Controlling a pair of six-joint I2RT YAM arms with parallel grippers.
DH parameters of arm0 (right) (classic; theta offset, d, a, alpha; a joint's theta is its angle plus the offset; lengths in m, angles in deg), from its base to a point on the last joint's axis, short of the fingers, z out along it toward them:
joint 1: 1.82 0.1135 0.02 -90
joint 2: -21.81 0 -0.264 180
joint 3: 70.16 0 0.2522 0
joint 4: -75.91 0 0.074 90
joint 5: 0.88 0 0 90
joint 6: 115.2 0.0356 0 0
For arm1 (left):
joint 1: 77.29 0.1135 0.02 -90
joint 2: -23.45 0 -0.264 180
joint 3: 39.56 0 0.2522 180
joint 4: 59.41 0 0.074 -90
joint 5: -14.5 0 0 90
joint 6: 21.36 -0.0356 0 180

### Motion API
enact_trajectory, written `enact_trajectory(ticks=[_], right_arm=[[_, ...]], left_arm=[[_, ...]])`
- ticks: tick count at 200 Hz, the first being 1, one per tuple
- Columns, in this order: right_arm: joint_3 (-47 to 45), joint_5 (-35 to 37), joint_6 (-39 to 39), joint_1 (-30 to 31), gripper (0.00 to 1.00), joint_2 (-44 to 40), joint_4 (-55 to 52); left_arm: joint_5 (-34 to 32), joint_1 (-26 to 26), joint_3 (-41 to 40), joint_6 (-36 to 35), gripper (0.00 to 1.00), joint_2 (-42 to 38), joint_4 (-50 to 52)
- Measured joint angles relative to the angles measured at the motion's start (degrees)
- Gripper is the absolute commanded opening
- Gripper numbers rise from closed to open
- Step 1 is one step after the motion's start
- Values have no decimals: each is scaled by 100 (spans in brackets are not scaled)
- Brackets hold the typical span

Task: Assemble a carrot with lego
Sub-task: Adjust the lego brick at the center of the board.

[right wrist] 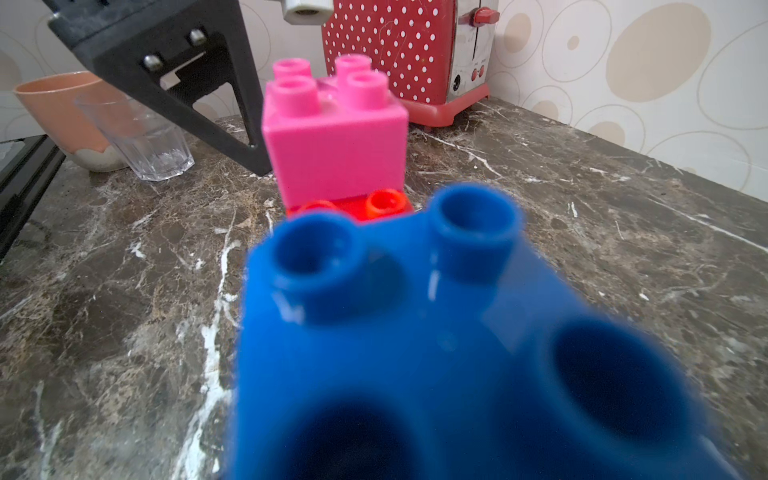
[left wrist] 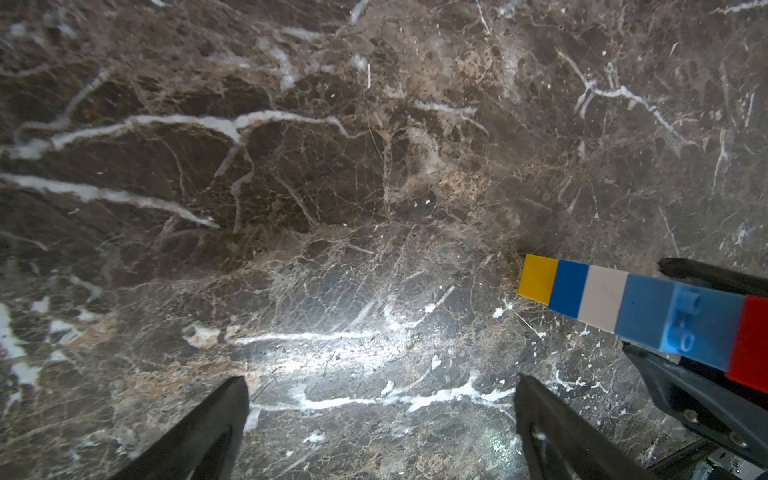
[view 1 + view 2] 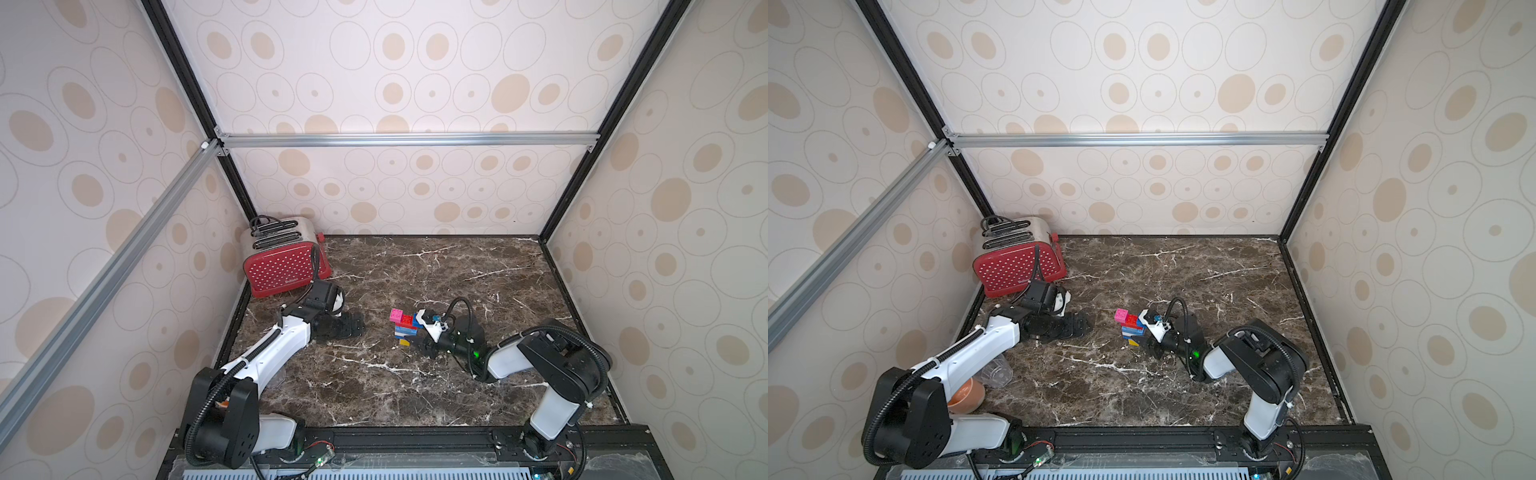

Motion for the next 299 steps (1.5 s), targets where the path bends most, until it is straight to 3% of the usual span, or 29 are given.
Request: enact_trajectory(ticks=[96,169,243,299], right_arm=[[251,-243,50,-42,34,238,39],[280,-350,136,-127,27,184,-103],[387,-702,817,-197,24,-638,-1554],[557,-1115,1843,-225,20,-861,-2323]], left_arm=[[-83,0,0,0,99,0,2],[-96,0,0,-2,99,0,4],[-87,0,70,-2,99,0,11],[-68,0,179,0,99,0,9]])
